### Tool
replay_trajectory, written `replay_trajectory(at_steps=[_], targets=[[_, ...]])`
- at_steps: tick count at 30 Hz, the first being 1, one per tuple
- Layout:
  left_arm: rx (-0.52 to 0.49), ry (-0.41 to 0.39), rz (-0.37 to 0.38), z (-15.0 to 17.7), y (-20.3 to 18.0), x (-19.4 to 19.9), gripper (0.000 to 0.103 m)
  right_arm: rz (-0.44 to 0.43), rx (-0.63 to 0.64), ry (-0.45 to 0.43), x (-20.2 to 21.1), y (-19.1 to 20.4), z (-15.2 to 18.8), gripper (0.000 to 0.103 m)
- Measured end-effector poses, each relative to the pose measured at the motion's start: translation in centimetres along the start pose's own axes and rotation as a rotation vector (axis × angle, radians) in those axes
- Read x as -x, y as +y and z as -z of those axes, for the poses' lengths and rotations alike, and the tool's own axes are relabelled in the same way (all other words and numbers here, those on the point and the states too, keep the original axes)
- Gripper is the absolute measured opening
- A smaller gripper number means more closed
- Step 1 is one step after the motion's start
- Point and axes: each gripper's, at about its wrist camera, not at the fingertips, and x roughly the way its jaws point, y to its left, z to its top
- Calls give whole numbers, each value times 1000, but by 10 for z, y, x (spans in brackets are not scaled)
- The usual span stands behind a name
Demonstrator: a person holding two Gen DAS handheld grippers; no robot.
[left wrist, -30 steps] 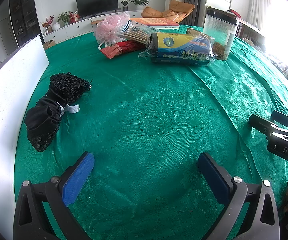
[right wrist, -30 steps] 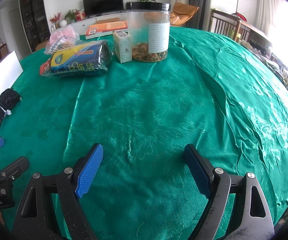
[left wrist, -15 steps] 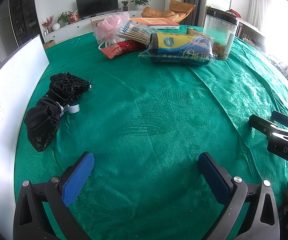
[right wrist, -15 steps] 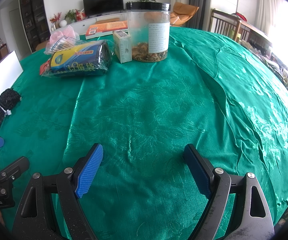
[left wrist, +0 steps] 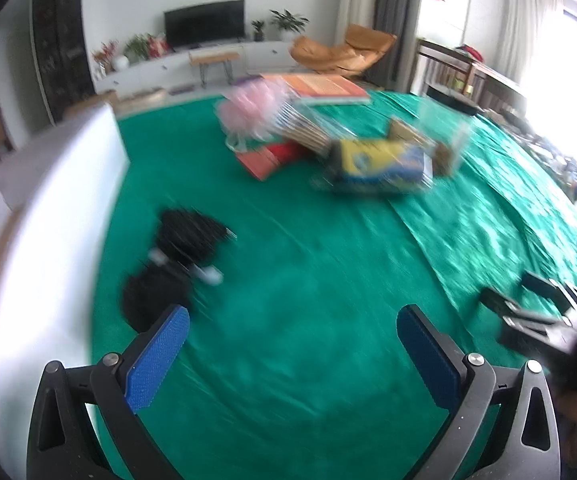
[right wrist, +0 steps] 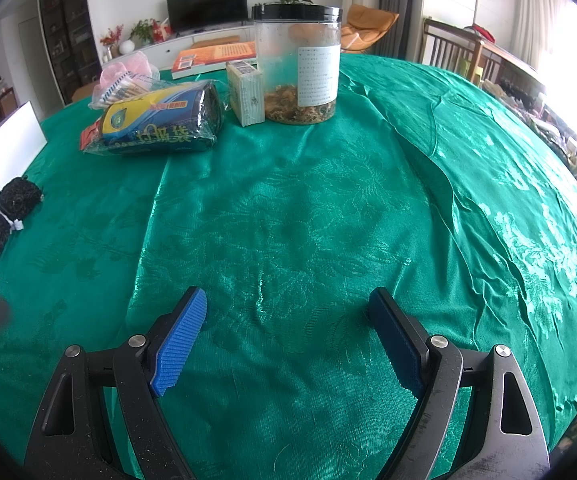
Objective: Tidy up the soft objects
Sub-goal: 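Lower the left gripper onto the black knitted item and close it, then lift the black knitted item with the left gripper while the right gripper grasps the yellow KEWEIDI package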
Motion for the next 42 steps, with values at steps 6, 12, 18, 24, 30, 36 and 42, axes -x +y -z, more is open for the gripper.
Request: replay_trajectory(at_steps=[6, 12, 18, 24, 30, 36, 42], targets=[[66, 133, -72, -20, 34, -61, 103, -2, 0, 0, 0, 1, 0, 86], [1, 151, -194, -14, 33, -89, 103, -1, 0, 0, 0, 1, 0, 86], [37, 113, -149, -25, 41, -69, 103, -2, 0, 0, 1, 1, 1, 86], [46, 171, -182, -26, 50, -82, 103, -2, 0, 0, 1, 1, 1, 87], [129, 179, -120, -11, 58, -88, 103, -2, 1, -1, 1, 1, 1, 87], [55, 155, 17, 0, 30, -70, 103, -2, 1, -1, 1, 1, 1, 87], [26, 95, -58, 11, 21, -71, 103, -3, 1, -1, 1, 1, 1, 87]])
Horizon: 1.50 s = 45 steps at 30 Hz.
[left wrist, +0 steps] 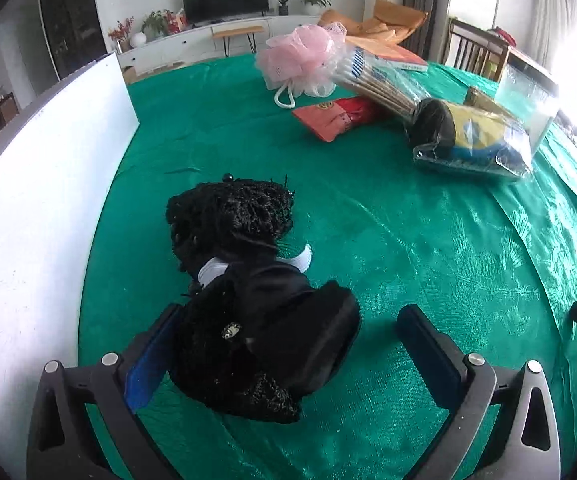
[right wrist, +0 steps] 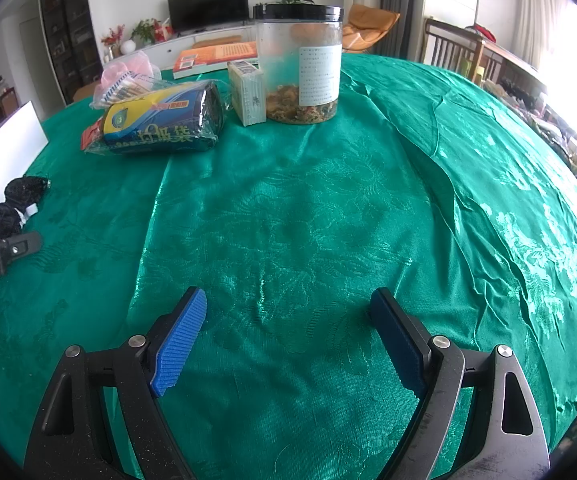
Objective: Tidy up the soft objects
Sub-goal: 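Lift the black knitted item with the left gripper while the right gripper grasps the yellow KEWEIDI package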
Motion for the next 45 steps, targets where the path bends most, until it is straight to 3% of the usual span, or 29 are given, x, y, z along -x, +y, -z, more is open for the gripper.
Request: replay_trajectory(at_steps=[7, 10, 13, 17, 22, 23, 25, 26, 27, 29, 32, 35, 39, 40, 41, 43, 45], targets=[[24, -18, -21, -1, 4, -2, 103, -10, -6, 0, 1, -1, 0, 87], [26, -19, -22, 0, 4, -2, 103, -150, -99, -23, 1, -10, -12, 87], [26, -18, -21, 0, 5, -2, 103, -234, -149, -22, -16, -8, -51, 87], [25, -19, -19, 0, 5, 0, 103, -334, -125, -26, -46, 11, -108, 87], [26, -18, -19, 0, 4, 0, 103, -564, -42, 15, -71, 41, -130, 87], [26, -18, -19, 0, 4, 0, 103, -607, 1, 45, -69, 48, -128, 87], [26, -18, -19, 0, 4, -1, 103, -830, 95, 185, -62, 63, -117, 87], [27, -18, -18, 0, 4, 0, 103, -889, 153, 238, -54, 71, -111, 84], [27, -17, -18, 0, 4, -1, 103, -860, 244, 237, -41, 78, -106, 84], [26, -15, -16, -1, 4, -1, 103, -634, 399, 157, -19, 92, -107, 86], [17, -7, -13, -1, 3, -1, 103, -392, 427, 112, -20, 108, -127, 86], [-4, 34, 2, -6, 4, -2, 103, -339, 477, 105, -36, 139, -144, 86], [32, 78, 23, -12, 10, 2, 103, -165, 613, 224, -86, 179, -139, 85], [59, 69, 38, -13, 14, 7, 103, -129, 650, 227, -93, 185, -135, 82], [91, 54, 56, -14, 19, 11, 103, -94, 651, 212, -94, 183, -132, 66], [153, 41, 82, -16, 30, 14, 102, -164, 512, 230, -86, 165, -139, 61], [209, 42, 107, -17, 40, 10, 94, -235, 390, 256, -74, 142, -136, 60]])
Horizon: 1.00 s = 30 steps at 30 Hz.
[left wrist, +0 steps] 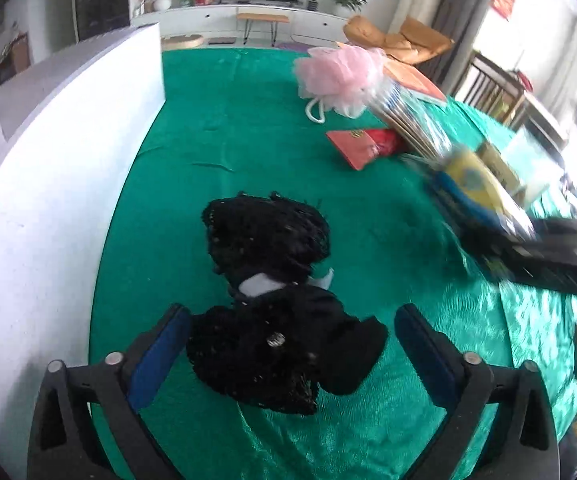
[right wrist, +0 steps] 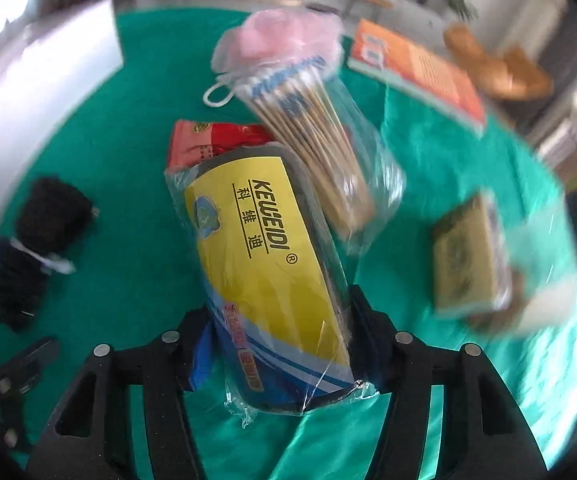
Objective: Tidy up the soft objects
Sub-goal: 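Lift the black knitted item with the left gripper while the right gripper grasps the yellow KEWEIDI package, then carry the black item and yellow package into the white box and open both grippers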
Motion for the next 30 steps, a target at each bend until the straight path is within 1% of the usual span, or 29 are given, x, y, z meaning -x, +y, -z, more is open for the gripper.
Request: replay_trajectory(at_steps=[1, 2, 3, 4, 5, 7, 9, 12, 14, 15, 17, 18, 19, 20, 22, 24, 25, 26, 27, 28, 29, 30], targets=[[20, 1, 4, -1, 4, -2, 79, -26, -37, -15, 9, -7, 9, 60], [35, -7, 1, -1, 7, -3, 68, -61, -86, -26, 18, -14, 20, 60], [40, -26, 8, 0, 8, 0, 61, -96, -137, -35, 26, -23, 30, 60], [47, -40, 31, 0, 9, 2, 44, -121, -179, -42, 32, -28, 40, 60], [59, -51, 49, 1, 10, 4, 41, -143, -227, -50, 37, -38, 49, 60], [74, -83, 104, 3, 11, 13, 39, -158, -294, -63, 45, -49, 66, 60], [80, -111, 157, 7, 9, 27, 39, -171, -334, -72, 54, -49, 82, 60], [89, -148, 230, 11, 7, 55, 39, -248, -399, -92, 68, -51, 91, 60], [107, -176, 276, 13, 11, 81, 39, -298, -412, -116, 81, -41, 94, 60], [118, -196, 296, 14, 16, 100, 39, -329, -408, -133, 88, -31, 89, 60], [122, -245, 302, 14, 29, 136, 39, -400, -396, -155, 106, -9, 80, 60], [115, -277, 279, 15, 38, 156, 39, -445, -382, -168, 115, 6, 72, 60], [107, -307, 240, 17, 48, 174, 39, -497, -356, -183, 126, 26, 62, 60], [99, -333, 185, 19, 60, 191, 39, -532, -332, -192, 133, 44, 54, 60], [101, -360, 56, 26, 87, 217, 39, -626, -278, -201, 147, 90, 36, 60], [135, -365, -88, 37, 118, 236, 47, -728, -223, -193, 154, 138, 20, 60], [151, -359, -139, 42, 131, 239, 66, -767, -198, -182, 155, 160, 15, 61], [173, -349, -201, 47, 145, 241, 96, -803, -172, -171, 153, 180, 10, 64], [202, -343, -265, 54, 158, 242, 103, -839, -147, -157, 150, 201, 5, 66], [231, -341, -308, 60, 168, 243, 102, -867, -127, -139, 145, 216, 1, 73], [266, -329, -333, 65, 177, 243, 102, -873, -116, -113, 138, 227, -1, 79], [306, -317, -333, 69, 185, 242, 102, -858, -118, -105, 132, 228, -1, 79]])
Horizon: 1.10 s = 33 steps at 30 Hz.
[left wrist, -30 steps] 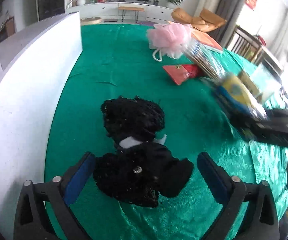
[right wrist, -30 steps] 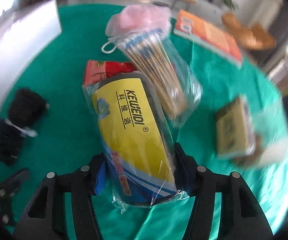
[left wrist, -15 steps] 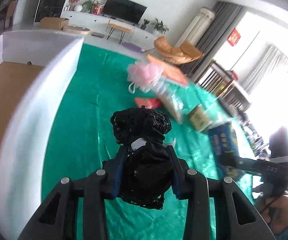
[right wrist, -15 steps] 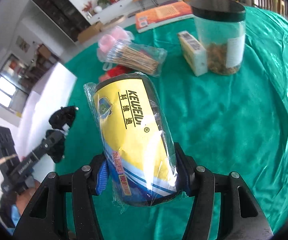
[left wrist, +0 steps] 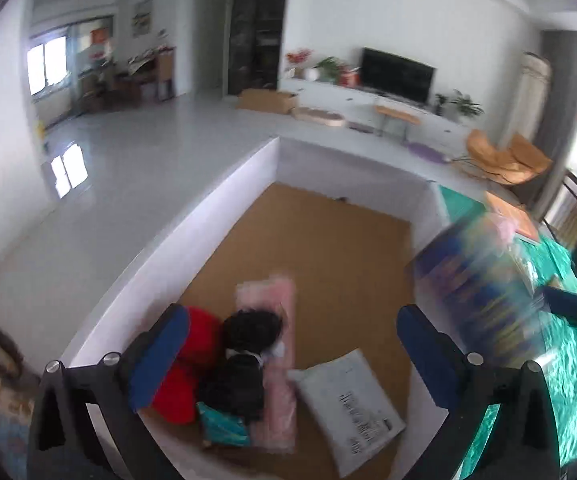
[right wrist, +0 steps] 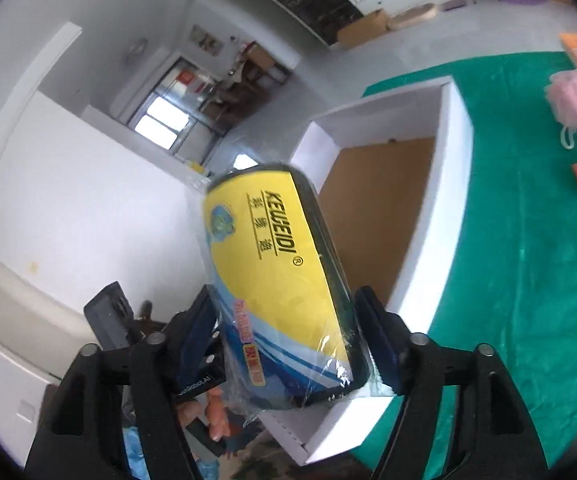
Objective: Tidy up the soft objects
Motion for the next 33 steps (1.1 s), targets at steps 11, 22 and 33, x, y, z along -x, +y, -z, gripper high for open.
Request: replay_trajectory(at_steps=[11, 22, 33], targets=[[-151, 34, 438, 47, -152, -1, 103, 880, 24, -228, 113, -180, 97, 79], [-438, 244, 442, 131, -343, -117, 103, 1142, -161, -349, 204, -270, 146, 79], [-537, 219, 320, 147, -362, -137, 103, 1127, -191, -355, 199, -255, 165, 80]])
